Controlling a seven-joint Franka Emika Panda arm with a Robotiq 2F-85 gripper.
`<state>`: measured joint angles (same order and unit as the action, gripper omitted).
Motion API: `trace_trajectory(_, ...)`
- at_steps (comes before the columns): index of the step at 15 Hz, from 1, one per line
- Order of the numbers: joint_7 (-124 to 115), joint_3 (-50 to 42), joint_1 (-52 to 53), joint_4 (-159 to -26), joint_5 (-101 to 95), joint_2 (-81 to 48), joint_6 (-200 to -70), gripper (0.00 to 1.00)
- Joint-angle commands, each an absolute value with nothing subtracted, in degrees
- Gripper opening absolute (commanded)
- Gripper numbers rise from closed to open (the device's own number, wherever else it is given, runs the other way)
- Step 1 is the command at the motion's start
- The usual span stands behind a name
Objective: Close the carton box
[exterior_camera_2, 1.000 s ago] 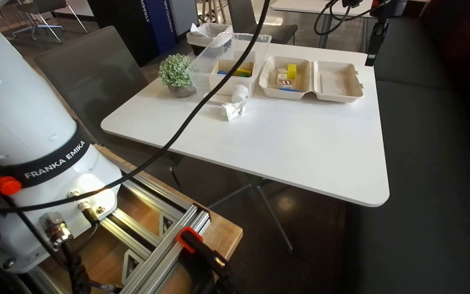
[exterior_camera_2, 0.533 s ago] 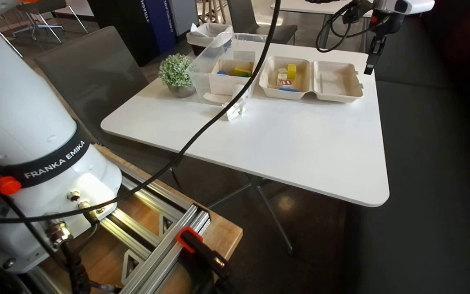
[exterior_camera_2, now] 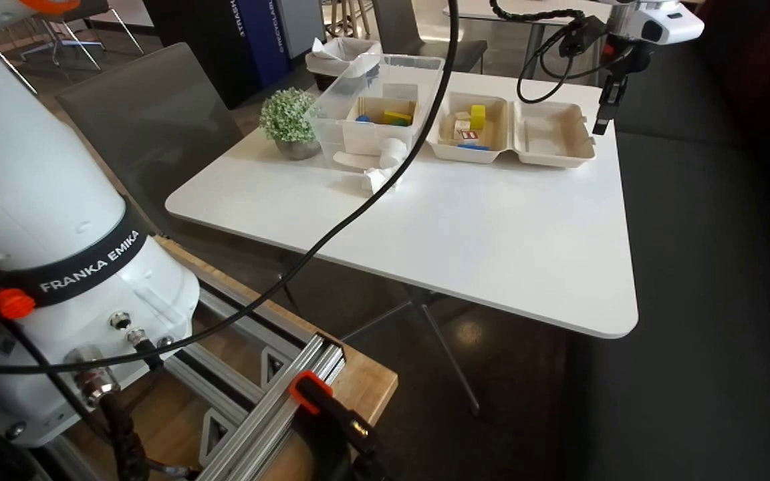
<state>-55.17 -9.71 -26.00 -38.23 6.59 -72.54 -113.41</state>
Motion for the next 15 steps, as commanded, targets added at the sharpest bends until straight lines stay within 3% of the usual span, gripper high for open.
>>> trace_trajectory(1,-53.6,-8.9,-26.9,-34.8,7.0,-74.6,-111.1,0.00)
trace_trajectory(15,-47.8,-7.1,-29.1,-26.7,8.1,-75.4,-90.1,0.00)
